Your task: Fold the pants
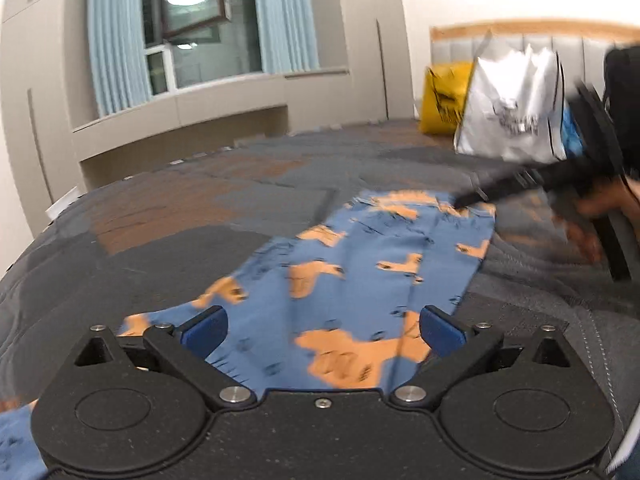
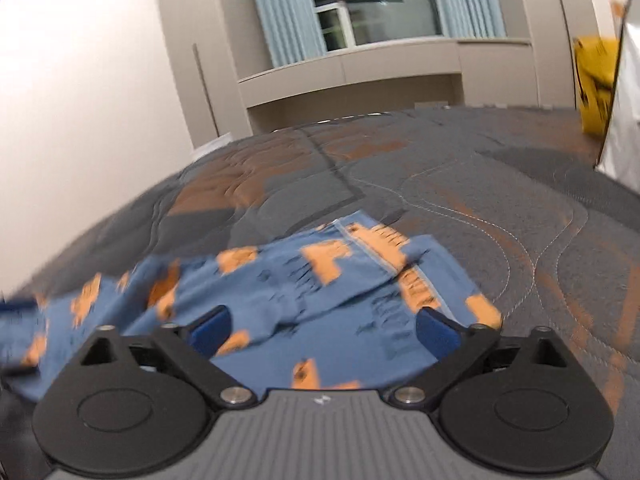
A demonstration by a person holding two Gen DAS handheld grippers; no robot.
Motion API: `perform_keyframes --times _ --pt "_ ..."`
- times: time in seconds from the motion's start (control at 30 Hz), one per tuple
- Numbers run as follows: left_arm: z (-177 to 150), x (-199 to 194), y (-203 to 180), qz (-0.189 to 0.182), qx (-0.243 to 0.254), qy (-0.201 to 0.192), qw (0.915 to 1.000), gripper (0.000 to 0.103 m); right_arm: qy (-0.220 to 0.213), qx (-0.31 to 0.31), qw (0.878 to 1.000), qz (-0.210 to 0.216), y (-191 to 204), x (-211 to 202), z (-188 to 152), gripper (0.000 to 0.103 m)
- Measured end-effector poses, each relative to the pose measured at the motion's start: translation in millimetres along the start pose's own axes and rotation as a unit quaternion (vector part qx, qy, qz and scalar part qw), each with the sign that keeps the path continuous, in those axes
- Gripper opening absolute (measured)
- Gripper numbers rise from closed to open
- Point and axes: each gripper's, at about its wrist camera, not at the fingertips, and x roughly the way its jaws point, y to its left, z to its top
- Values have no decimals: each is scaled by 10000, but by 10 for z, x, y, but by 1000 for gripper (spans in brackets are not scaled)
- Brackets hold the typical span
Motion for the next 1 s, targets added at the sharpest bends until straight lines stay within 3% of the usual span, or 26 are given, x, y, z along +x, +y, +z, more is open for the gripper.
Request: perform_keyframes --times 0.07,0.2,0.37,0.43,0.5,0.53,0.57,0.6,0.73,0.9,1.0 --pt "45 159 -131 18 109 151 9998 95 92 128 9999 55 -142 101 99 80" --pt "65 368 -282 49 265 352 9990 85 364 404 9985 -18 -332 417 255 70" --pt "92 616 -284 -27 181 859 9961 56 455 819 9954 -180 -567 697 358 61" --pt "91 645 -281 -90 156 889 9959 53 450 950 9944 -146 -631 766 398 55" --pt "104 645 -293 -126 215 905 9956 38 470 1022 9936 -111 -663 825 420 40" --pt "111 645 -293 -117 244 923 9954 23 471 1024 9936 -125 -667 843 425 24" --pt "120 650 -301 -78 285 937 9952 10 463 1007 9937 -170 -666 855 431 14" --pt "129 645 -302 -24 327 946 9950 6 419 993 9940 -209 -677 849 437 12" --pt "181 580 -213 -94 95 829 9965 2 147 1019 9947 -1 -728 723 500 8" --pt "241 405 -244 -366 207 519 9978 2 -361 692 9969 -137 -717 227 555 7" --pt "192 468 -328 -470 398 690 9957 2 -209 649 9972 -295 -783 72 451 7"
